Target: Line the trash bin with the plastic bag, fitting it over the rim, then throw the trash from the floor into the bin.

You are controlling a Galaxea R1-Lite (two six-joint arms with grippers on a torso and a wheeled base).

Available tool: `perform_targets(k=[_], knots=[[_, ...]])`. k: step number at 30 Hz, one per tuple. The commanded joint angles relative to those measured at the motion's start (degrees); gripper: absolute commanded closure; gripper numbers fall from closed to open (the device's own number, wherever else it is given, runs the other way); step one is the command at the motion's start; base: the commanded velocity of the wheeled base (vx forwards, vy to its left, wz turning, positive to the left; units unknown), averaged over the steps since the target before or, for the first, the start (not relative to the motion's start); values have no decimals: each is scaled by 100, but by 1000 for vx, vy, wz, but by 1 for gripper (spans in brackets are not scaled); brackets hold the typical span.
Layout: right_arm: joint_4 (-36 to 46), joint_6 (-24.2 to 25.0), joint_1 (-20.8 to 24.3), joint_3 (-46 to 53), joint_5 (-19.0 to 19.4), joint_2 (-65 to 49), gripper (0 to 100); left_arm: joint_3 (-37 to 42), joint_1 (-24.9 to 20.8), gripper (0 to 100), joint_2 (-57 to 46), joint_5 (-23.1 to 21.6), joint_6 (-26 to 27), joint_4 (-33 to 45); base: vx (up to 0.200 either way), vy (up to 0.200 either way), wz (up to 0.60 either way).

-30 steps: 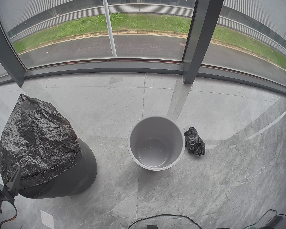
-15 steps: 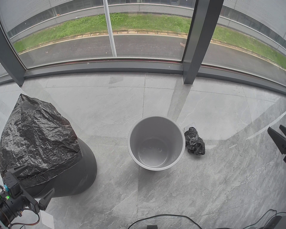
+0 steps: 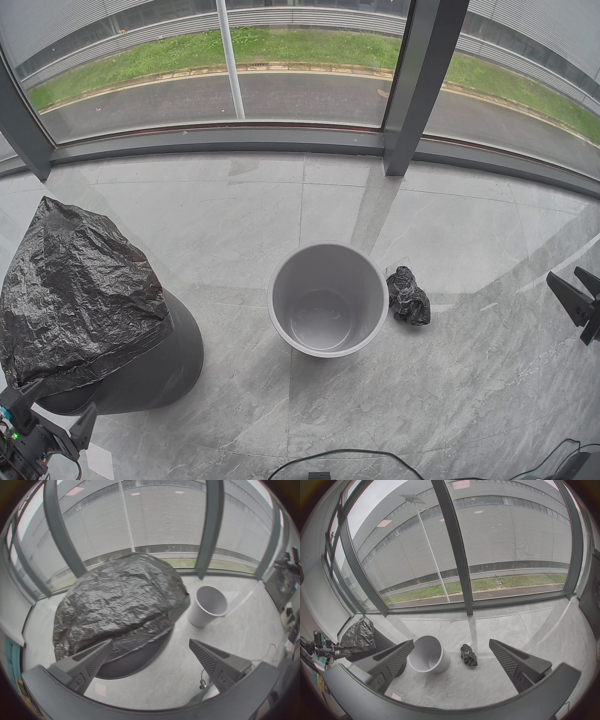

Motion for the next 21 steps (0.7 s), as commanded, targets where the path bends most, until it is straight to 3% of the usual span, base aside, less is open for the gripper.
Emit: perform_targets(k=[1, 7, 13, 17, 20, 21], knots=[[-258, -8, 14, 214, 1, 333, 0, 11, -347, 0, -175, -541, 434, -12, 0, 0, 0], [-284, -78, 6, 117, -8, 658, 0, -552, -611, 0, 774, -594, 1261, -109, 0, 0, 0], [-337, -34, 14, -120, -34, 1203, 0, -1369, -919, 0, 1943, -348, 1542, -135, 0, 0, 0], [-935, -8, 23, -76, -78, 1686, 0, -1501, -1560, 0, 2883, 768, 1542, -926, 0, 0, 0], [-1462, -17, 94, -76, -333, 2135, 0, -983, -2413, 0, 3666, 1911, 1472, -2640, 0, 0, 0], [-1462, -17, 94, -76, -333, 2135, 0, -983, -2413, 0, 3666, 1911, 1472, -2640, 0, 0, 0]])
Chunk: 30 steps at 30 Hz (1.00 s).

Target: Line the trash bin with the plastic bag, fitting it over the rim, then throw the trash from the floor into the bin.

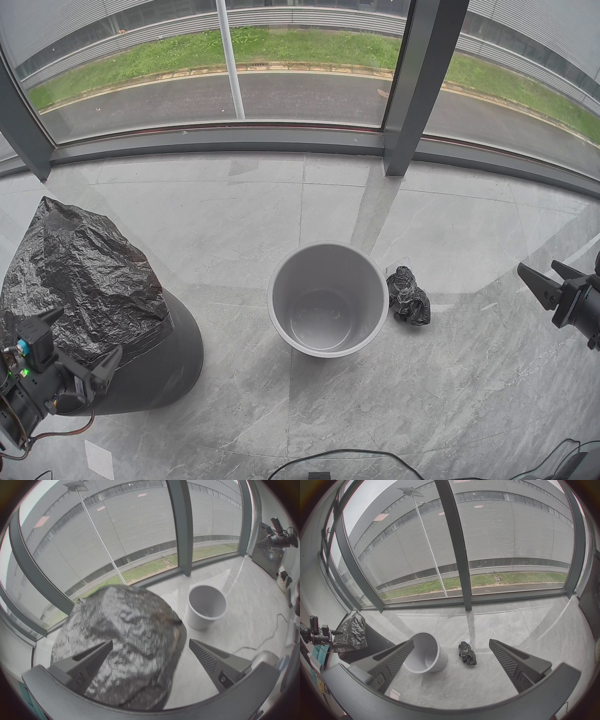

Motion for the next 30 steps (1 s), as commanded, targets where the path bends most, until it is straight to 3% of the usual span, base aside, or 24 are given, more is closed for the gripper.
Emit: perform_targets(k=[1, 5, 6, 7, 8, 9, 21, 30], knots=[[-809, 22, 192, -12, -395, 1063, 0, 609, -1556, 0, 1929, 1662, -16, -2607, 0, 0, 0], [-1090, 13, 350, 93, -509, 1238, 0, 1295, -2286, 0, 2967, 2681, -87, -4919, 0, 0, 0], [-1152, 13, 394, 128, -518, 1230, 0, 1453, -2383, 0, 3230, 2796, -95, -5490, 0, 0, 0], [-1161, 13, 394, 128, -509, 1230, 0, 1479, -2391, 0, 3265, 2804, -95, -5569, 0, 0, 0], [-1222, 13, 429, 181, -518, 1177, 0, 1716, -2435, 0, 3687, 2901, -95, -6448, 0, 0, 0], [-1231, 13, 438, 190, -518, 1159, 0, 1716, -2444, 0, 3793, 2919, -122, -6606, 0, 0, 0], [-1231, 13, 403, 269, -518, 1115, 0, 1716, -2471, 0, 3881, 2936, -394, -6352, 0, 0, 0], [-1231, 22, 403, 278, -509, 1107, 0, 1716, -2383, 0, 3538, 2716, -992, -6483, 0, 0, 0]])
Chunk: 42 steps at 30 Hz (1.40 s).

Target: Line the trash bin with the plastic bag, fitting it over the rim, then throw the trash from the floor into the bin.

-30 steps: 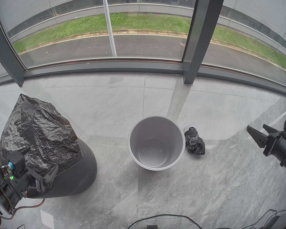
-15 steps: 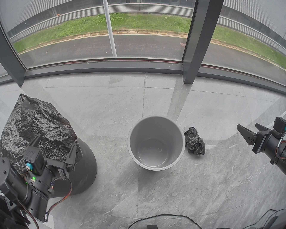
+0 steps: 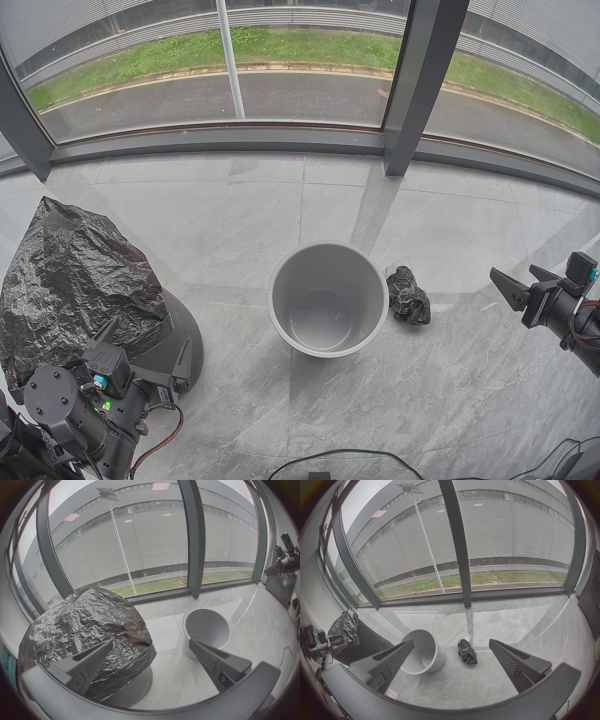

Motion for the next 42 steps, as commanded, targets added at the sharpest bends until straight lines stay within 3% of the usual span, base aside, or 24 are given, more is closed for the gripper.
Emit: perform_targets(k=[1, 17, 22, 27, 37, 39, 42], knots=[[-5, 0, 8, 8, -6, 10, 0, 104, 24, 0, -63, -24, -97, -3, 0, 0, 0], [-5, 0, 8, 61, 3, 36, 0, 104, 33, 0, 95, -24, -132, 15, -163, 0, 0], [-5, 0, 8, 70, 3, 45, 0, 42, 358, 0, 869, 2, -106, -20, -80, 0, 0], [-5, 0, -1, 61, 12, 27, 0, -318, 472, 0, 1361, 196, 316, -38, 0, 0, 0], [-13, 0, -1, 52, 12, 194, 0, -784, 420, 0, 482, 222, 1019, -20, 0, 0, 0], [-13, 0, -1, 52, 12, 220, 0, -802, 420, 0, 473, 178, 957, -20, 0, 0, 0], [-13, 0, -1, 52, 12, 247, 0, -969, 472, 0, 508, -103, 166, -20, 0, 0, 0]])
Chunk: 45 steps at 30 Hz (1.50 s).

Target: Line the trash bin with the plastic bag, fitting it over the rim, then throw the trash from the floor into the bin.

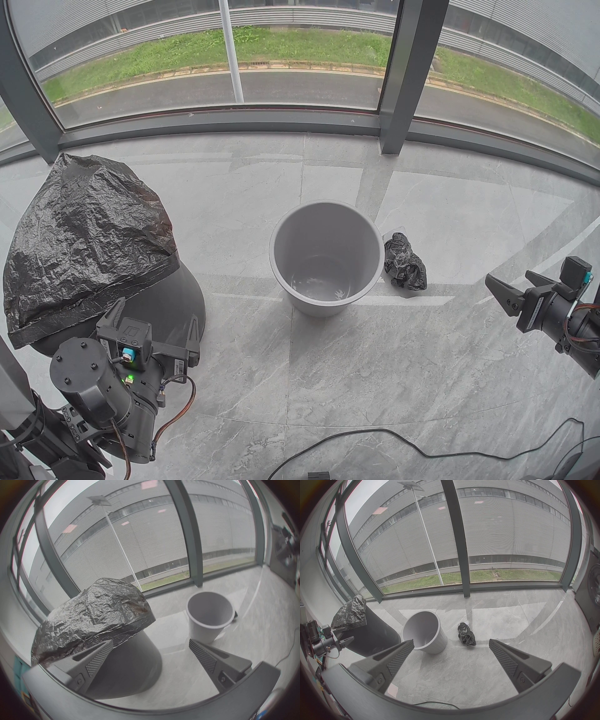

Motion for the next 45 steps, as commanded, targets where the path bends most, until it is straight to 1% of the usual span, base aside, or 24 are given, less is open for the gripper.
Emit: perform_targets(k=[1, 3, 6, 9, 14, 16, 17, 19, 20, 21, 23, 25, 26, 27, 28, 30, 31, 32, 33, 34, 35, 39, 40, 45], knots=[[-5, 8, 3, 6, 3, 90, 0, -288, 51, 0, -146, -325, -814, 11, 0, 0, 0], [-5, 8, 3, 6, 3, 81, 0, -543, 200, 0, -155, -413, -1543, 20, 0, 0, 0], [-5, 8, 3, 6, 3, 81, 0, -578, 350, 0, -102, -422, -2264, 55, 0, 0, 0], [-5, 8, 3, 15, 3, 90, 0, -464, 596, 0, 179, -474, -2782, 55, 0, 0, 0], [-5, 8, 3, 23, 3, 90, 0, -517, 666, 0, 311, -545, -3204, 55, 0, 0, 0], [-5, 8, 3, 23, -5, 90, 0, -525, 684, 0, 346, -562, -3222, 55, 0, 0, 0], [-5, 8, 3, 50, 3, 98, 0, -525, 816, 0, 522, -632, -3178, 38, 0, 0, 0], [-5, 8, 3, 41, 3, 98, 0, -543, 886, 0, 531, -659, -2809, 11, 0, 0, 0], [-5, 8, 3, 41, -5, 98, 0, -534, 904, 0, 487, -668, -2361, 3, 0, 0, 0], [-5, 8, 3, 41, 3, 90, 0, -552, 912, 0, 381, -694, -1649, -6, 0, 0, 0], [-5, 8, 3, 41, 3, 90, 0, -587, 895, 0, 214, -843, -787, -6, 0, 0, 0], [-5, 8, 3, 50, 3, 98, 0, -640, 895, 0, 3, -1362, 329, 3, 0, 0, 0], [-5, 8, 3, 41, 3, 90, 0, -657, 904, 0, -23, -1485, 566, 3, 0, 0, 0], [-5, 8, 3, 41, 3, 90, 0, -657, 904, 0, -23, -1485, 566, 3, 0, 0, 0], [-5, 8, 3, 41, 3, 90, 0, -859, 904, 0, -49, -1784, 1313, 11, 0, 0, 0], [-5, 8, 3, 41, 3, 90, 0, -947, 904, 0, -49, -1793, 1577, 38, 0, 0, 0], [-5, 8, -15, 41, 3, 90, 0, -991, 860, 0, -58, -1801, 2069, 20, 0, 0, 0], [-5, 8, -15, 41, 3, 90, 0, -991, 860, 0, -58, -1801, 2069, 20, 0, 0, 0], [-5, 8, -24, 41, 3, 90, 0, -956, 789, 0, -85, -1819, 2333, 29, 0, 0, 0], [-5, 8, -24, 41, 3, 90, 0, -956, 789, 0, -85, -1819, 2333, 29, 0, 0, 0], [-5, 8, -59, 41, 3, 81, 0, -833, 508, 0, -93, -1801, 2324, 38, 0, 0, 0], [-5, 8, -120, 50, 3, 81, 0, -437, 227, 0, -76, -1784, 2245, 47, 0, 0, 0], [-5, 8, -129, 15, 3, 81, 0, -200, 86, 0, -14, -1757, 2210, 47, 0, 0, 0], [-5, 8, -103, -38, 3, 90, 0, 195, 33, 0, 47, -1757, 2087, 38, 0, 0, 0]])
